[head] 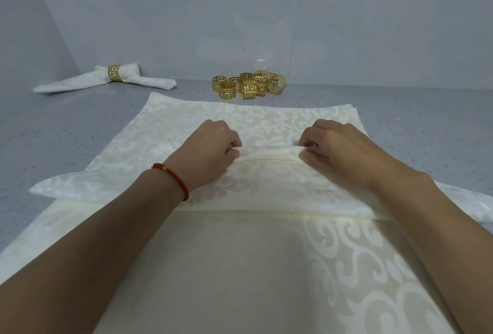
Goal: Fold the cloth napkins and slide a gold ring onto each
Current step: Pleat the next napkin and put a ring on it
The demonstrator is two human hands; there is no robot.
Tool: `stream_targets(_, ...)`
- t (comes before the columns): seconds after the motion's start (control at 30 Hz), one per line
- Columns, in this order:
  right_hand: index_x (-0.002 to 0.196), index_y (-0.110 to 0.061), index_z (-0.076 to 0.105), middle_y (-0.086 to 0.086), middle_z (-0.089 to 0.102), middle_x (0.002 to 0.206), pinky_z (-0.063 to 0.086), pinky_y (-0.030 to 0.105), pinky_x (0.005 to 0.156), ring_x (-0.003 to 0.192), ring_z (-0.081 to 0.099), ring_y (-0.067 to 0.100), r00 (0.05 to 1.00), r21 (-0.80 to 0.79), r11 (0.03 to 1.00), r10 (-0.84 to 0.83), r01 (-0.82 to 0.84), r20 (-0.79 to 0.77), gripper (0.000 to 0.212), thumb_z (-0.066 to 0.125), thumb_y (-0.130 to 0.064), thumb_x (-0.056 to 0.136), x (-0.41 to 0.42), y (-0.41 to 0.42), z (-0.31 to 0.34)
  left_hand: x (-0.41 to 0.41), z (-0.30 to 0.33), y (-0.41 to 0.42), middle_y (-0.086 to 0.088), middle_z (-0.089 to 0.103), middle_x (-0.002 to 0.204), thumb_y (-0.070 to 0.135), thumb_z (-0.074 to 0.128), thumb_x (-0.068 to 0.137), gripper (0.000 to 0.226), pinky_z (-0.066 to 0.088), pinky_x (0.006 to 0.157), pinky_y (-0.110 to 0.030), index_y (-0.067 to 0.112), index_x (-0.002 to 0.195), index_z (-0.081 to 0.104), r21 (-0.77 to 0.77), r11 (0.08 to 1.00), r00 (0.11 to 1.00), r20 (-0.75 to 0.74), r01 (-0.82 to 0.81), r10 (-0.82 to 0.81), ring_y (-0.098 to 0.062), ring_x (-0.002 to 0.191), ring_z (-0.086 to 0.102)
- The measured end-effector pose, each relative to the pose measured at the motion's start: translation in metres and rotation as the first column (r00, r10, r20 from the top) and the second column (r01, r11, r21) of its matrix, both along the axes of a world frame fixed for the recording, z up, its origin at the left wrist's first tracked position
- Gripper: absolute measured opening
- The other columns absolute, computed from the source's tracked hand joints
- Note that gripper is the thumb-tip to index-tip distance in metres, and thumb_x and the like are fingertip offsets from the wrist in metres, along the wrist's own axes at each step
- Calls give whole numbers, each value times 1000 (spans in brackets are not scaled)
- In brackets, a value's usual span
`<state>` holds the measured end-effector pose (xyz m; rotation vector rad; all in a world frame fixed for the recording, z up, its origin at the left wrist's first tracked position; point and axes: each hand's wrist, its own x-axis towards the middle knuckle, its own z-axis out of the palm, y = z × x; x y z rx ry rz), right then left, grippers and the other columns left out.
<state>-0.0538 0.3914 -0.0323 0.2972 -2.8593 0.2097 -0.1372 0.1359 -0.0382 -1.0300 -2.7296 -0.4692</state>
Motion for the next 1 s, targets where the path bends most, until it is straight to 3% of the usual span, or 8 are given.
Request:
stream_targets(0.23, 95, -25, 61, -10, 59, 92, 41, 38, 78, 90, 53, 20, 998, 93, 995, -14, 19, -59, 20, 64, -8, 87, -2, -4, 0, 6, 6, 4, 9, 57, 76, 8, 64, 82, 16, 23, 71, -31, 23, 80, 59, -126, 992, 950, -309, 8, -46, -19, 79, 49)
stream_targets(0.33, 101, -30, 63, -14, 60, 98, 43, 35, 83, 95, 54, 14, 999, 45, 999, -18, 16, 41, 13, 61, -23, 90, 8, -3, 7, 12, 10, 1, 11, 59, 86, 5, 62, 82, 23, 29, 72, -30, 27, 88, 63, -221, 972, 967, -221, 77, -127, -16, 84, 54)
stream_targets(0.43, 104, -28, 67, -11, 63, 94, 51, 36, 78, 86, 58, 12, 998, -145, 989, -26, 34, 53, 12, 57, -27, 98, 13, -1, 8, 16, 14, -5, 11, 63, 97, 17, 59, 92, 16, 43, 77, -29, 25, 97, 71, -140, 987, 997, -11, 79, -82, -12, 91, 58)
stream_targets(0.53, 117, -27, 72, -5, 62, 106, 47, 35, 85, 96, 57, 15, 994, -129, 991, -18, 33, 112, 21, 59, -26, 101, 9, 2, 4, 13, 11, -8, 6, 65, 98, 20, 62, 95, 15, 40, 75, -27, 22, 106, 71, -25, 997, 998, 8, 66, -66, -11, 84, 57)
stream_targets(0.63, 105, -25, 74, -8, 64, 102, 45, 35, 88, 100, 55, 15, 991, -94, 994, -34, 47, 131, 13, 62, -26, 99, 9, 3, 9, 10, 9, -8, 2, 60, 101, 25, 66, 93, 15, 44, 79, -30, 17, 105, 70, -50, 998, 997, 64, 44, -41, -15, 87, 56)
stream_targets(0.77, 96, -22, 67, -10, 63, 93, 37, 24, 71, 90, 56, 15, 998, -83, 995, -60, 63, 32, 3, 65, -23, 94, 11, -1, 10, 9, 6, -4, 1, 59, 90, 20, 69, 89, 9, 40, 74, -34, 16, 85, 62, -64, 997, 991, -127, 38, -46, -20, 86, 49)
stream_targets(0.87, 93, -23, 62, -12, 58, 91, 27, 27, 68, 88, 50, 14, 998, 9, 998, -60, 60, -8, 8, 66, -16, 90, 8, -2, 7, 10, 8, 1, 0, 56, 79, 6, 69, 79, 18, 35, 63, -36, 19, 77, 55, -115, 991, 955, -281, 62, -92, -24, 76, 48)
stream_targets(1.0, 94, -33, 59, -15, 57, 96, 35, 29, 84, 90, 52, 6, 987, 19, 998, -61, 59, 151, 15, 62, -18, 94, 13, 3, 15, 15, 14, 3, 4, 55, 88, 4, 64, 79, 21, 34, 70, -32, 21, 87, 55, -215, 970, 982, -121, 114, -142, -19, 82, 49)
